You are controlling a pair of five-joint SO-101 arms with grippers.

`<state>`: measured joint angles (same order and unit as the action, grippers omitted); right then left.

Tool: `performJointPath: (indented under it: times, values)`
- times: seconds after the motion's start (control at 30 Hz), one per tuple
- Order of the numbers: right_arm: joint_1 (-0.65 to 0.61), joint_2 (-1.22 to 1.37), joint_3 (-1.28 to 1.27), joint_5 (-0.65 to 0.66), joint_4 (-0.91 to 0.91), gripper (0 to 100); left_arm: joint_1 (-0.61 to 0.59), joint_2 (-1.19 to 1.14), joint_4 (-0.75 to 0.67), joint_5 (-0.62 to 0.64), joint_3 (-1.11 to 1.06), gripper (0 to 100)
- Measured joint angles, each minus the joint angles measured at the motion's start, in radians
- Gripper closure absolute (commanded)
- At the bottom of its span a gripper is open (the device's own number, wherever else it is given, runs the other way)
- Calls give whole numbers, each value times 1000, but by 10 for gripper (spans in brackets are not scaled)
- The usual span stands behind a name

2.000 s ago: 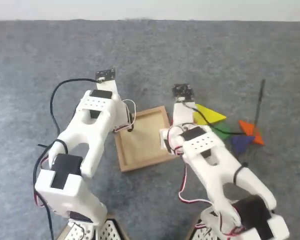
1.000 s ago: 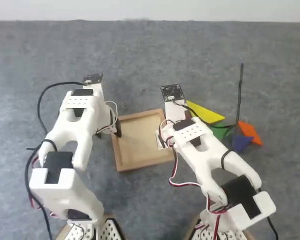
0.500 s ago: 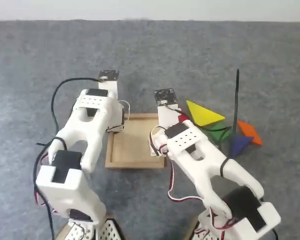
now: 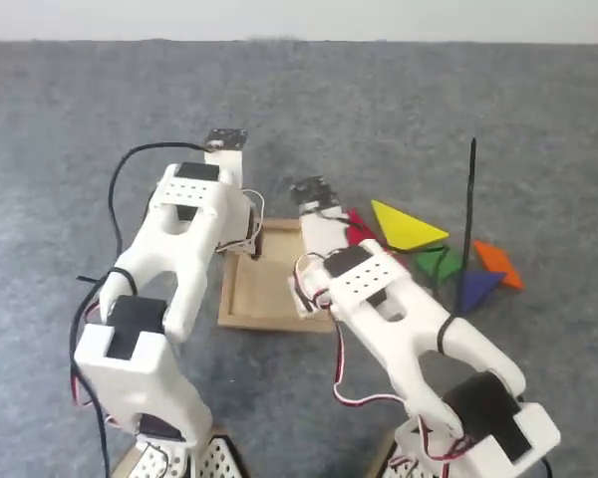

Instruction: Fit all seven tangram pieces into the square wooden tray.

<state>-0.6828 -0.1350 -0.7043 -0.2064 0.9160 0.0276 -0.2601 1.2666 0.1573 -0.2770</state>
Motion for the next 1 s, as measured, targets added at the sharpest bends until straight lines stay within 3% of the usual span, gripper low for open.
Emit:
performJointPath:
  times: [0.27, 0.37, 0.57, 0.8, 1.0]
  values:
    - [-3, 0, 107, 32, 195, 713, -106, 44, 51, -28, 54, 793]
    - [0, -46, 146, 41, 296, 712, -133, 192, 52, -57, 8, 793]
    - [91, -244, 160, 193, 399, 712, -193, 509, 44, -126, -163, 797]
    - [195, -273, 153, 264, 408, 714, -192, 663, -94, -146, -391, 793]
    - [180, -273, 55, 298, 324, 715, -186, 845, -164, -146, -582, 792]
